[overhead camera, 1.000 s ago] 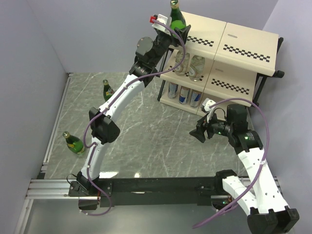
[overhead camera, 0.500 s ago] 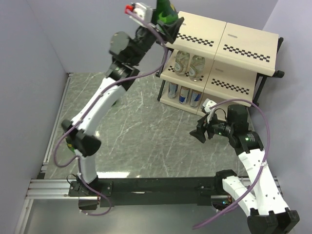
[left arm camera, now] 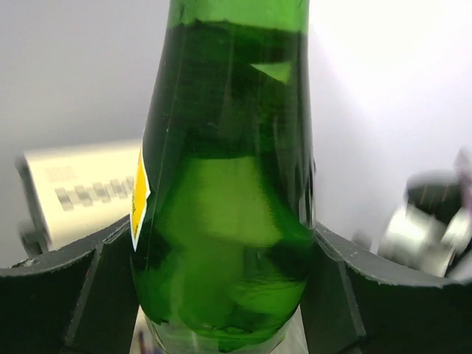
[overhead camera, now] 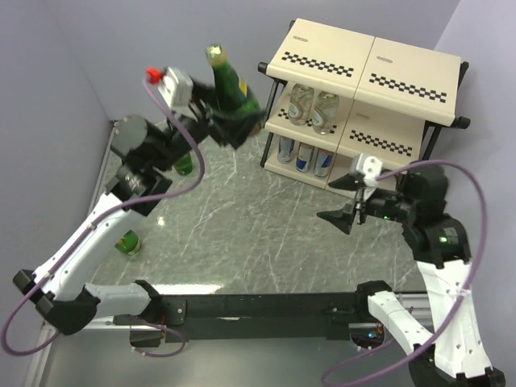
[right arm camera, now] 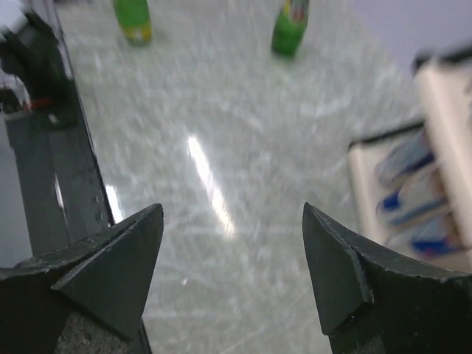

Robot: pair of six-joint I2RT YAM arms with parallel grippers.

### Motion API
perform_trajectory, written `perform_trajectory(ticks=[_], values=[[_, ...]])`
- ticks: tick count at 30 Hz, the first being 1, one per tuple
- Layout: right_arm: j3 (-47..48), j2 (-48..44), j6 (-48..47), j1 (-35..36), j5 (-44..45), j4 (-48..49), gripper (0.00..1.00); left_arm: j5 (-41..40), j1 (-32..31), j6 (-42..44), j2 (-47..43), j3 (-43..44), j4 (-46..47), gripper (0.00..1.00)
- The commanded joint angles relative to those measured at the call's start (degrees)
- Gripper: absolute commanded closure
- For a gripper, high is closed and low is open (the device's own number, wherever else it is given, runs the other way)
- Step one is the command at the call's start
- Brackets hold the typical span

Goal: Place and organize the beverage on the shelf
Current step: Place the drink at the center of the board.

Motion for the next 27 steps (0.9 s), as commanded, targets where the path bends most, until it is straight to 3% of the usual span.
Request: perform_trajectory(ticks=[1,6,7,10,14,16,20,27], values=[[9.53,0.92,3.96,-0.27,-7.43,0.52,0.17,3.96,-1.24,-3.52,-5.96,-9.83,3.78,1.00],[9.47,2.95,18.45,-0.19,-14.62,15.10,0.12,5.99,-3.00,-5.46,-14.58,-25.20,7.30,1.00],[7.64,4.08,26.93,-0.10,-15.77,22.53,0.12,6.08,-3.44,-4.94,-15.37,-26.89,7.91,1.00],[4.29,5.93,38.50,2.00,-15.01,34.98,0.12,6.95,-4.41,-4.58,-17.23,-32.17,9.14,1.00],[6.21,9.71,33.35,11.40,-0.95,31.14,0.11,7.66,-5.99,-4.05,-17.58,-37.97,12.57,1.00],[4.82,11.38,35.87,15.27,5.09,34.72,0.12,7.31,-6.96,-4.14,-17.58,-40.35,14.68,1.00],[4.11,14.28,39.67,17.48,6.98,40.53,0.12,6.87,-8.28,-4.40,-16.53,-42.37,16.96,1.00],[3.32,19.20,40.11,23.19,11.29,41.41,0.12,6.08,-9.95,-4.23,-13.98,-43.60,19.25,1.00]])
